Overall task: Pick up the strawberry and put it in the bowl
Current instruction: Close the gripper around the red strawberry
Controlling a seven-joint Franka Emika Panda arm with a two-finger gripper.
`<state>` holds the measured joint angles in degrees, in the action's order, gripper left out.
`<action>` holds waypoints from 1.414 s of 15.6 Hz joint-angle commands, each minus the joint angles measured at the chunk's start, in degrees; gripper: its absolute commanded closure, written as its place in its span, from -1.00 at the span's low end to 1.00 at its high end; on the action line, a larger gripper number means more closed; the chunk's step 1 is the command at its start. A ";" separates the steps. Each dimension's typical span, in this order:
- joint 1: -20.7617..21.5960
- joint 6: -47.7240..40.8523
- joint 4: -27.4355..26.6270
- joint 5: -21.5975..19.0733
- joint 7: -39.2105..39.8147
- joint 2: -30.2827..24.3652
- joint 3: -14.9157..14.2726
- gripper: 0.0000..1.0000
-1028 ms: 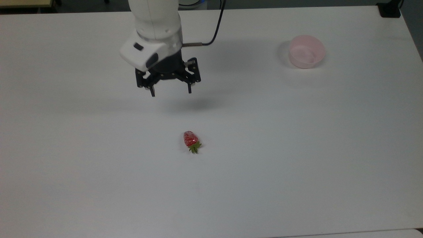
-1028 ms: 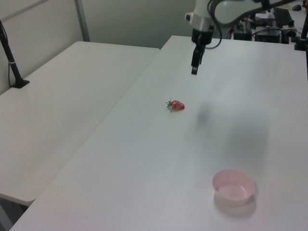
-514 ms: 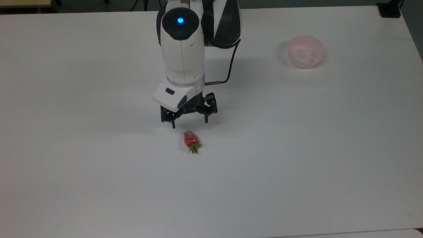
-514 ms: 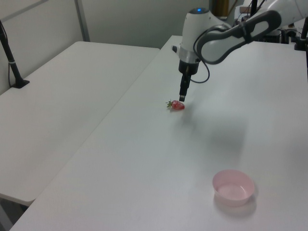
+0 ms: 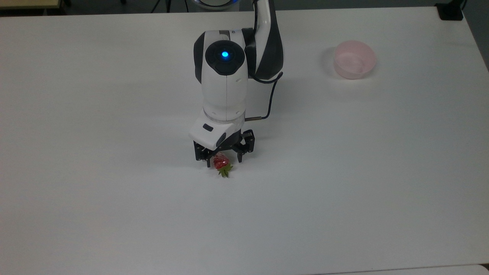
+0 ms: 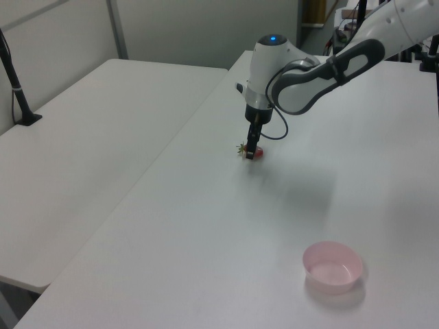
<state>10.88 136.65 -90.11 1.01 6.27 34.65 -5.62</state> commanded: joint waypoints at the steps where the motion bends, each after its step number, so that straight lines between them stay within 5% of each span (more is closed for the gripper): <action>1: 1.16 3.62 2.56 3.81 -4.42 3.49 -0.09 -0.50; 4: 1.16 3.27 3.09 5.14 -4.69 3.06 -0.09 -0.09; 10: 0.63 -5.59 1.42 4.09 0.13 -4.32 -0.18 0.23; 11: 0.63 -6.04 1.42 4.00 1.02 -4.50 -0.18 0.22; 13: 0.63 -6.22 0.99 4.00 2.16 -4.42 -0.18 -0.44; 14: 0.80 -6.31 0.12 4.17 2.60 -4.42 -0.18 -0.51; 18: 1.07 -5.96 -0.42 4.96 4.28 -3.54 -0.18 -0.61; 22: 1.16 -5.43 -0.42 5.14 5.16 -2.40 -0.18 -0.23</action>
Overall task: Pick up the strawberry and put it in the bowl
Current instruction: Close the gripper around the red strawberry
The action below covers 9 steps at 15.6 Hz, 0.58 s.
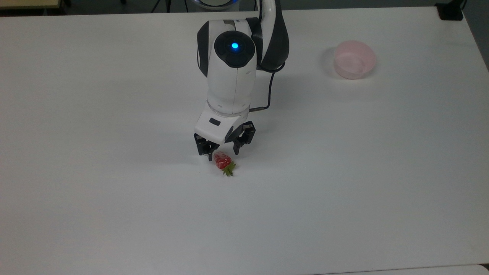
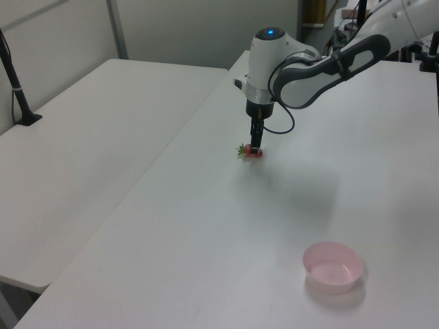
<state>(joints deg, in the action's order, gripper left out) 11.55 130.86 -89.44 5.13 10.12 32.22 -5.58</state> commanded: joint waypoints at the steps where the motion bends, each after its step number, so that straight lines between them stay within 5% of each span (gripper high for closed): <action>1: 0.49 0.53 -0.83 1.11 1.22 1.08 -0.23 -0.21; 7: 0.49 2.03 -0.74 1.28 1.22 1.97 -0.23 -0.25; 9: 0.49 2.03 -0.74 2.16 1.22 2.06 -0.23 -0.03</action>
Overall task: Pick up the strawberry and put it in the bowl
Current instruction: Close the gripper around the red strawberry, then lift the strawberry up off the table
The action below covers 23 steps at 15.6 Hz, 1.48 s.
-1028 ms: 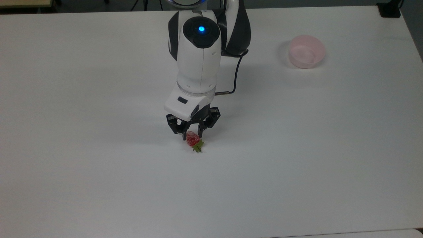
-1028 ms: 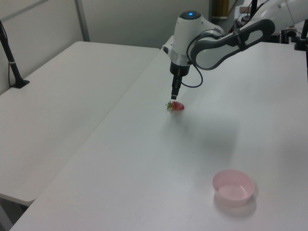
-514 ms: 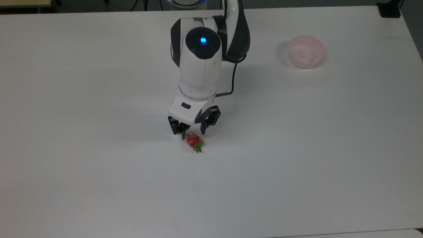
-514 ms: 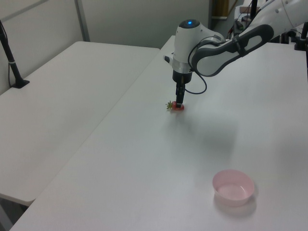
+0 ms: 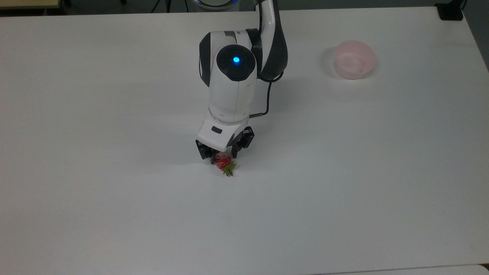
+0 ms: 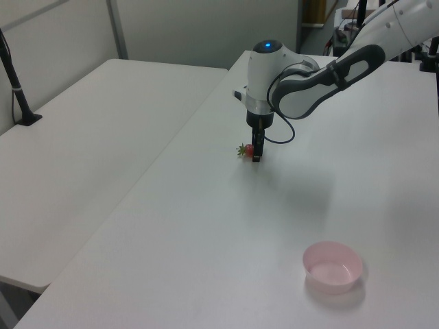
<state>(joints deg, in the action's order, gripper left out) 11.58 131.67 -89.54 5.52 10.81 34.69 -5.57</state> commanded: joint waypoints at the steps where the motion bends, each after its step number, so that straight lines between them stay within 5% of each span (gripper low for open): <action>1: 0.46 1.22 -0.55 1.95 0.52 -0.42 -0.24 0.10; 4: 0.46 1.31 -0.54 1.95 0.70 -0.33 -0.24 0.37; 10: 0.46 1.75 -0.46 1.78 0.70 -0.68 -0.32 0.39; 18: -2.18 -5.54 -1.85 0.81 0.35 -17.54 -0.24 0.39; 23: 3.42 -8.34 -9.33 -0.41 -0.18 -26.33 -0.58 0.39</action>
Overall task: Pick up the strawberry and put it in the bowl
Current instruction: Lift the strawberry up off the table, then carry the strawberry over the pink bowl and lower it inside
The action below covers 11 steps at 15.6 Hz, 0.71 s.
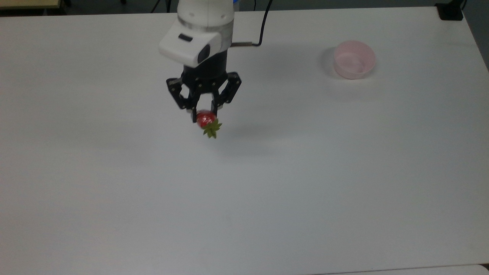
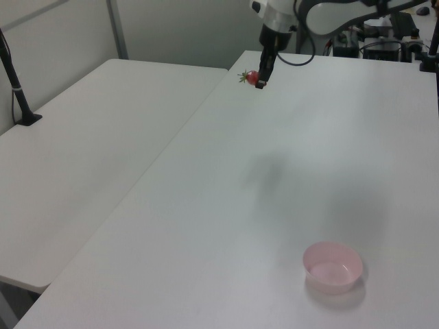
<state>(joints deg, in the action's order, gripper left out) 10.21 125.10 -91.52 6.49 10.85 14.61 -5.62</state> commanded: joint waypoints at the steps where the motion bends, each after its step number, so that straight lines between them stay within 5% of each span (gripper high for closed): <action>1: 7.69 -4.49 -7.27 -2.96 -0.30 -6.78 -1.06 0.39; 4: 18.34 -10.48 -7.26 -6.14 -1.88 -8.54 -3.79 0.38; 11: 32.32 -14.27 -7.44 -7.29 -8.19 -5.39 -1.07 0.37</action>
<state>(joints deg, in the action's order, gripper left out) 37.97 111.16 -97.23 0.05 6.22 8.12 -7.33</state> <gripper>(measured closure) 0.608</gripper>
